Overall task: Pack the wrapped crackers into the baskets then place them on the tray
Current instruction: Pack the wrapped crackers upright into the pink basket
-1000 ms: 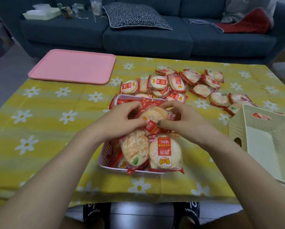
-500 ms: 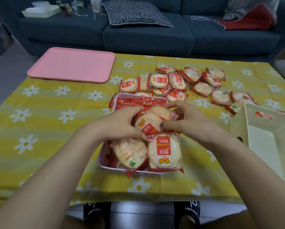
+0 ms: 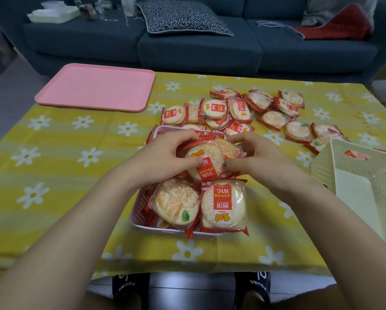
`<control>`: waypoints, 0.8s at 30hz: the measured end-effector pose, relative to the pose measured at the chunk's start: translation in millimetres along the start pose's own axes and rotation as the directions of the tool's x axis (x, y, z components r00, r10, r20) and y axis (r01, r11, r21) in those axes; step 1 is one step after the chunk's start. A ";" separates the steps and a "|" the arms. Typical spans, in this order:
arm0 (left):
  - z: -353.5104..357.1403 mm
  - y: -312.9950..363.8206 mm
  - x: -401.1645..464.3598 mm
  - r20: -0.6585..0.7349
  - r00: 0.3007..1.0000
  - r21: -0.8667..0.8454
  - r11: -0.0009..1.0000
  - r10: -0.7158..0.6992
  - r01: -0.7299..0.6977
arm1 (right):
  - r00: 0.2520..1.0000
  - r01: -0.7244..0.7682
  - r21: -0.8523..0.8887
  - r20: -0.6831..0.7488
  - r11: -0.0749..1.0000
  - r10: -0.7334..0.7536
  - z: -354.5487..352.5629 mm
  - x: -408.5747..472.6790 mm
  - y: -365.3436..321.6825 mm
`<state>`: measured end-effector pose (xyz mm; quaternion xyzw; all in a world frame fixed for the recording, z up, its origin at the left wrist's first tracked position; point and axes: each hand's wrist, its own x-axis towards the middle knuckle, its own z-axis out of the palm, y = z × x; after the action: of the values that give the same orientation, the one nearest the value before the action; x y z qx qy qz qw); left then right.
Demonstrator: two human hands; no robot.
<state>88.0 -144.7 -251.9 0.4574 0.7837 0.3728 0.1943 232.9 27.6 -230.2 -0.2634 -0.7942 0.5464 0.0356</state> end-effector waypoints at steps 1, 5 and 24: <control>0.9 0.7 1.2 -0.014 1.000 -0.004 1.000 0.002 -0.002 | 1.000 0.008 0.009 -0.028 1.000 -0.007 -1.5 0.2 -0.4; 7.5 -2.0 5.2 -0.033 0.999 -0.003 1.000 -0.010 0.010 | 0.974 0.079 0.013 -0.213 0.997 -0.074 -2.7 1.4 -1.6; 9.5 -6.7 7.7 -0.002 0.983 0.385 0.907 0.186 -0.171 | 0.872 0.335 -0.218 -0.296 0.916 -0.390 6.2 -5.0 -7.2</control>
<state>86.4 -136.2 -262.9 0.5488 0.7999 0.2372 0.0510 232.3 18.2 -225.1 -0.1998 -0.8532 0.4118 0.2502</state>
